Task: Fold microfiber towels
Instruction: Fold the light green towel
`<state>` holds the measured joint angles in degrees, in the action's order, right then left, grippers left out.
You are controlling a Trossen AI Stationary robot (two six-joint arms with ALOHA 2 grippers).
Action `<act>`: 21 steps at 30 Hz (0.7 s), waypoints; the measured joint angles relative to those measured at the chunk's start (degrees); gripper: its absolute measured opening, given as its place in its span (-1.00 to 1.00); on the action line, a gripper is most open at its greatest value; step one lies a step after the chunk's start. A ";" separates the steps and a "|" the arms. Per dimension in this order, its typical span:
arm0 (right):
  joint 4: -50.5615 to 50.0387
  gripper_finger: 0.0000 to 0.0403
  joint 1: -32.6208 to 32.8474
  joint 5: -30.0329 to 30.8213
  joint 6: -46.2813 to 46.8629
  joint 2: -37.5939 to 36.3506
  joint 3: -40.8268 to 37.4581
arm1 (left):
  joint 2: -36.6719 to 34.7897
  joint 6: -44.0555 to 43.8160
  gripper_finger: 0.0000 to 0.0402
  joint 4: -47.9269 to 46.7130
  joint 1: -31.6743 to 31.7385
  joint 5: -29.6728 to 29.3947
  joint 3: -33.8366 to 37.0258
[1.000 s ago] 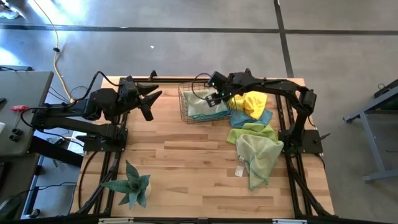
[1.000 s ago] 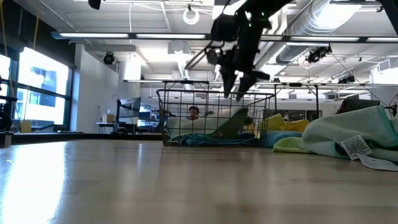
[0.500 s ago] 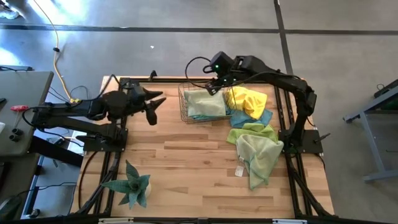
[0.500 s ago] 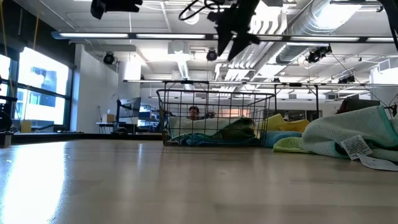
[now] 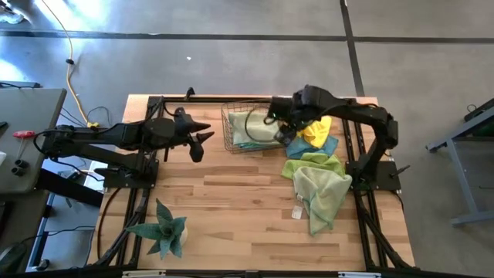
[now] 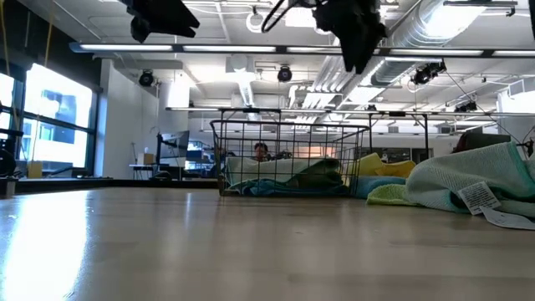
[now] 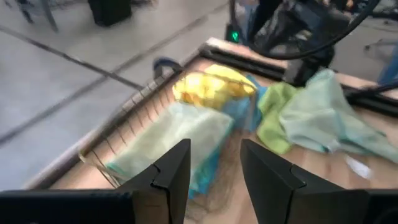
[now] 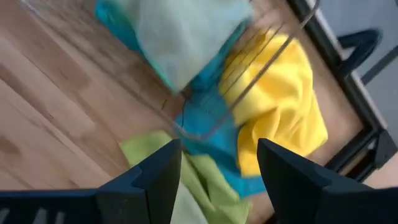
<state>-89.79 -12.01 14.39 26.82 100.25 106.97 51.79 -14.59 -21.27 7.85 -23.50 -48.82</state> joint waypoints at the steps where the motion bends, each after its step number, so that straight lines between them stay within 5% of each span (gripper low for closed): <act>1: 0.22 0.02 0.79 -0.04 1.32 -0.98 -2.52 | -0.02 -0.68 -0.35 -0.31 -0.02 0.36 0.02; 13: 2.61 0.02 18.28 -15.28 15.98 -10.96 -35.70 | -0.02 -9.31 -0.35 0.69 -1.88 7.41 0.00; 21: 15.44 0.02 33.51 -11.43 7.94 -10.98 -44.33 | -0.02 -12.85 -0.35 6.24 -4.11 10.03 0.00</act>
<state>-74.35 21.50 2.96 34.76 89.27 62.65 51.77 -27.44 -15.03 3.74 -13.47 -48.82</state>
